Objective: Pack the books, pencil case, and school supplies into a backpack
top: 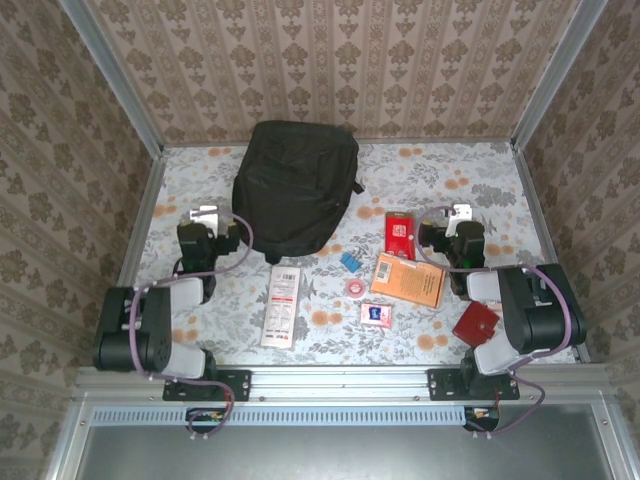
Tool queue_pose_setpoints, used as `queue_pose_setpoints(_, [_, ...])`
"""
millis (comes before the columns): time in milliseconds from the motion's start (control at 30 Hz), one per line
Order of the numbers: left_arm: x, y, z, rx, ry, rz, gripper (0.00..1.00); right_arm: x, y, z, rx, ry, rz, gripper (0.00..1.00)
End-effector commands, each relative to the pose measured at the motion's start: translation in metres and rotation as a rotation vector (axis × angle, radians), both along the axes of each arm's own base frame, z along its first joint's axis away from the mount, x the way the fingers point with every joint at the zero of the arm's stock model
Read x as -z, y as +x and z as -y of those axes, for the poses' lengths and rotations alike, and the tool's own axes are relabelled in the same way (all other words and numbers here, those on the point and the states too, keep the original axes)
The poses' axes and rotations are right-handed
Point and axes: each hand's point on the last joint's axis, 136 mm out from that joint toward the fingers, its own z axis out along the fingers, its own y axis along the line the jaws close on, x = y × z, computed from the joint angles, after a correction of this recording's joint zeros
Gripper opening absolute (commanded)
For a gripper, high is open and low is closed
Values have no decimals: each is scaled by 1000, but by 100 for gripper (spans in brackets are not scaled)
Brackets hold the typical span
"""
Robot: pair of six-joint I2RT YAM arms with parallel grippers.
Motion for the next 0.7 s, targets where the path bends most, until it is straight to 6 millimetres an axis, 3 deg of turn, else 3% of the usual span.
queue_pose_setpoints(0, [-56,-3,22,64,76,96,100,-39,8,-16,-51,-58,3,100])
queue_pose_setpoints(100, [-109,-17,50,132,69,204,100,-87,2,-32,-29,-98,87,100])
queue_pose_setpoints(200, [-154,-34,77,199,47,263,100,-141,-10,-65,-87,-52,184,100])
queue_pose_setpoints(267, [-181,-43,83,186,-13,286,100,-178,-21,-90,-121,-7,223,100])
queue_pose_setpoints(333, [-195,-46,73,75,-116,248,100,-208,-36,-107,-109,40,217,100])
queue_pose_setpoints(467, [-185,-48,49,-167,-247,-49,100,-250,-59,-121,-97,183,150,100])
queue_pose_setpoints(500, [-176,-50,37,-244,-258,-139,100,-252,-64,-120,-78,255,113,100])
queue_pose_setpoints(567, [-157,-40,35,-233,-315,-266,100,-257,-68,-129,-153,335,110,100])
queue_pose_setpoints(667, [-121,-23,21,-276,-557,-394,100,-246,-59,-133,-206,567,11,100])
